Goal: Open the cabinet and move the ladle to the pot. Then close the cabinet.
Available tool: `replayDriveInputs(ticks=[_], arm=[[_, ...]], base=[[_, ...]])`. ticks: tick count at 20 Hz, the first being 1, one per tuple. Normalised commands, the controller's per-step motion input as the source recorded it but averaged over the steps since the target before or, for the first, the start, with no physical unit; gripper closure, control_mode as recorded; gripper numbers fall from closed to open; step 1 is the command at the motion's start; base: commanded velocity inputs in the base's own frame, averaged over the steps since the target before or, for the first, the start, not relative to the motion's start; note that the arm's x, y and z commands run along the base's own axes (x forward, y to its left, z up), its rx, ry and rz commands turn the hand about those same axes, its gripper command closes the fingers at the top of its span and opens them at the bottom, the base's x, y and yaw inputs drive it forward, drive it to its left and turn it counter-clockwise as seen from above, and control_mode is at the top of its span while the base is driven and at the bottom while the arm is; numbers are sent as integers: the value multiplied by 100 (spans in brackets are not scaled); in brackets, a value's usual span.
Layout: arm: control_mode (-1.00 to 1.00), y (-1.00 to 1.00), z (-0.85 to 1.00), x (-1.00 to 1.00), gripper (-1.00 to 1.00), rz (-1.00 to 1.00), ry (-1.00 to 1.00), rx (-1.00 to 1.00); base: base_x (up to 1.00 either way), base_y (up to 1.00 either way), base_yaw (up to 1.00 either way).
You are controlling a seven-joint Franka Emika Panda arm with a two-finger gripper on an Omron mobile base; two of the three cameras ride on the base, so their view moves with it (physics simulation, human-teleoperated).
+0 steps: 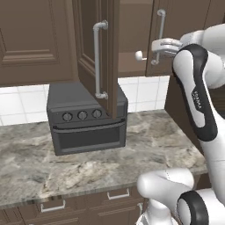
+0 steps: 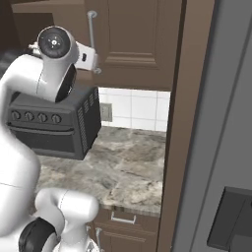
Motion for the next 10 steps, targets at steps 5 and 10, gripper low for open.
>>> replayDriveInputs(ticks=[5, 10], arm=[[-100, -41, 0, 54, -100, -27, 0, -8], [-100, -34, 0, 52, -100, -13, 0, -1]], base=[[0, 0, 0], [0, 0, 0]])
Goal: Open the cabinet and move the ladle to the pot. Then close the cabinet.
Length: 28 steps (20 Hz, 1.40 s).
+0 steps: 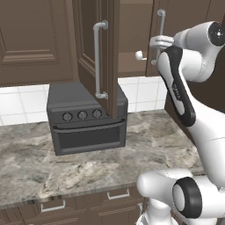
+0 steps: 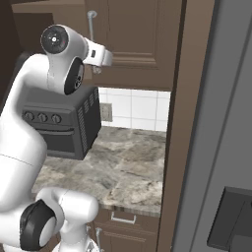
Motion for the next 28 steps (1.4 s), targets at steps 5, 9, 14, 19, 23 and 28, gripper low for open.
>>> replayDriveInputs(ticks=[5, 9, 14, 19, 23, 28], arm=[[-100, -23, -3, 58, -100, -7, 2, 0], [-100, -4, -8, 42, -100, -1, 7, 0], [-100, 0, -9, 33, -100, 0, 6, 0], [-100, 0, -10, 43, -100, 0, 5, 0], [-100, 0, -22, 43, 100, 0, 1, 0], [-100, -5, -30, 34, 100, 0, 0, 0]], base=[[0, 0, 0], [0, 0, 0], [0, 0, 0], [0, 0, 0], [0, 0, 0], [0, 0, 0]])
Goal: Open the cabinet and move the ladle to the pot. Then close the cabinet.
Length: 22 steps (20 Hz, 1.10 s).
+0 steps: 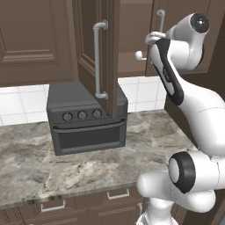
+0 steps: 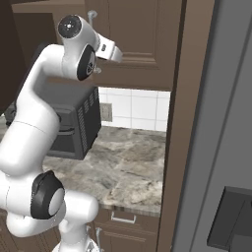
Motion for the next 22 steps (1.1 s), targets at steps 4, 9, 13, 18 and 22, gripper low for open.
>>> replayDriveInputs(ticks=[4, 9, 13, 18, 22], arm=[[-100, -42, -30, 22, 100, -1, -4, 0], [-100, -69, -11, -2, 100, -1, -7, 0], [-100, -93, 0, -58, 100, -3, -8, 0], [-100, -100, 0, -96, 100, -5, -1, 0], [-100, -100, 0, -100, 100, -6, 0, 0]], base=[[0, 0, 0], [0, 0, 0], [0, 0, 0], [0, 0, 0], [0, 0, 0]])
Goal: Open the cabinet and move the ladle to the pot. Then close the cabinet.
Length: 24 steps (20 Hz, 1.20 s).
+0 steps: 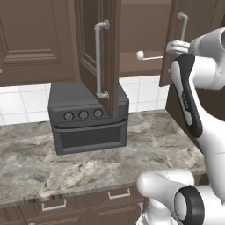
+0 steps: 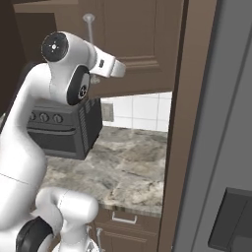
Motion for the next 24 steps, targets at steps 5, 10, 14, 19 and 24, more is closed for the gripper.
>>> replayDriveInputs(ticks=[5, 10, 14, 19, 24], arm=[[-100, -100, 0, -99, 100, -8, 0, 0], [-100, -93, 0, -78, 100, -9, 0, 0], [-100, -39, 0, -46, -100, -7, 1, 0], [-100, 46, 0, -64, -100, -6, 1, 0], [-100, 71, 0, -100, -100, -7, 0, 0]], base=[[0, 0, 0], [0, 0, 0], [0, 0, 0], [0, 0, 0], [0, 0, 0]])
